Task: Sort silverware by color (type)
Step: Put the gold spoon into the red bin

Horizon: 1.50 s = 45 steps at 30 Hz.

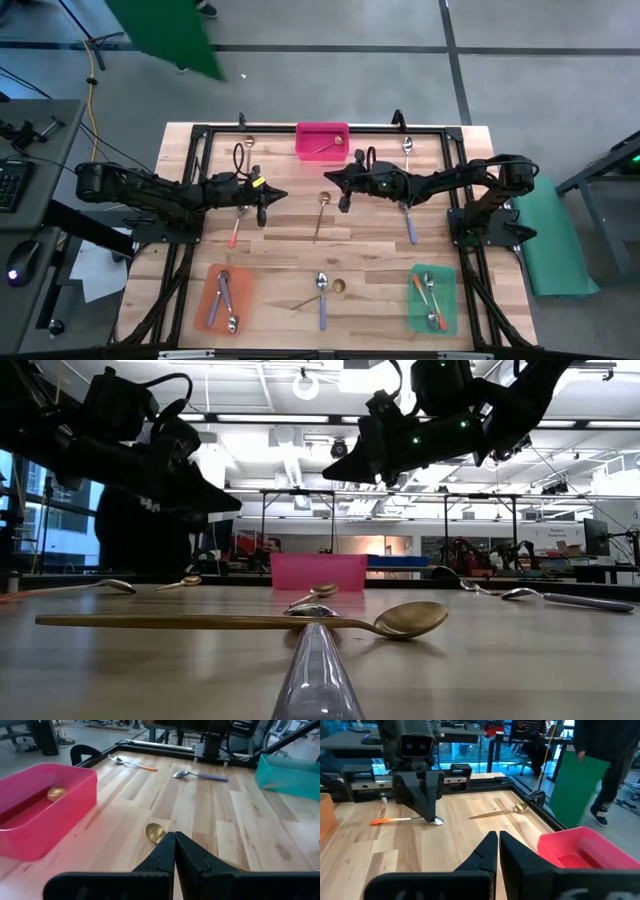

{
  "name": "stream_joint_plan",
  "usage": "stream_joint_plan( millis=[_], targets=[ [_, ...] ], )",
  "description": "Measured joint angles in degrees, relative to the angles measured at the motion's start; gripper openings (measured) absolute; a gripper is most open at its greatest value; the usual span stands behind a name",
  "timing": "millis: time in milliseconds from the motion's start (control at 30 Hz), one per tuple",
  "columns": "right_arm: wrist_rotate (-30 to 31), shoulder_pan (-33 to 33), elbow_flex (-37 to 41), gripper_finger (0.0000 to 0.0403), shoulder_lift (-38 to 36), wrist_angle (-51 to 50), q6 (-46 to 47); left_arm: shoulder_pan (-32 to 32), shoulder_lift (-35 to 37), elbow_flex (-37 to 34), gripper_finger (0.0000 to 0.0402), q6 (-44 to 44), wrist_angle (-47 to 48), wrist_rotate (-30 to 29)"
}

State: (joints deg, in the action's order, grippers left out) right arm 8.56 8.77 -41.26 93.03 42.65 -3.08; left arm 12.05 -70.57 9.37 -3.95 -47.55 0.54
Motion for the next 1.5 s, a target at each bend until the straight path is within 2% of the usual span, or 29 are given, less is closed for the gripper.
stream_joint_plan(
  millis=[200,500,667,767,867,1000,1133,1300,1500],
  targets=[
    [0.0,-0.2,0.0,0.0010,0.0,-0.4,-0.3,0.0,0.0,0.0,0.0000,-0.3,0.0,-1.3],
    [0.1,-0.2,0.0,0.0086,0.0,-2.9,0.7,0.0,0.0,0.0,0.0000,-0.3,0.1,-3.2],
    [2.5,-0.2,-0.2,0.0107,0.0,-4.8,3.1,0.0,0.0,0.0,0.0000,-0.3,0.2,-3.2],
    [2.6,-0.3,-2.3,0.0110,-0.3,-11.3,4.0,0.0,0.0,0.0,0.0000,-0.5,0.4,-3.2],
    [2.8,-1.3,-6.6,0.0110,-1.6,-25.4,7.2,0.0,0.0,0.0,0.0000,-0.5,0.5,-3.2],
    [2.7,-5.0,-14.2,0.0110,-1.7,-48.8,10.9,-0.1,0.0,0.0,0.0000,-0.5,1.5,-3.1],
    [1.9,-11.4,-19.3,0.0111,-0.8,-60.7,13.7,-0.1,0.0,0.0,0.0001,-0.5,2.1,-3.1],
    [-1.2,-20.1,-21.7,0.0134,0.1,-60.6,17.7,-0.1,0.0,0.0,0.0001,-0.5,3.2,-3.1],
    [0.8,-26.9,-22.2,0.0196,1.9,-58.6,22.7,-0.1,0.0,0.0,0.0001,-0.5,3.5,-3.1]
  ],
)
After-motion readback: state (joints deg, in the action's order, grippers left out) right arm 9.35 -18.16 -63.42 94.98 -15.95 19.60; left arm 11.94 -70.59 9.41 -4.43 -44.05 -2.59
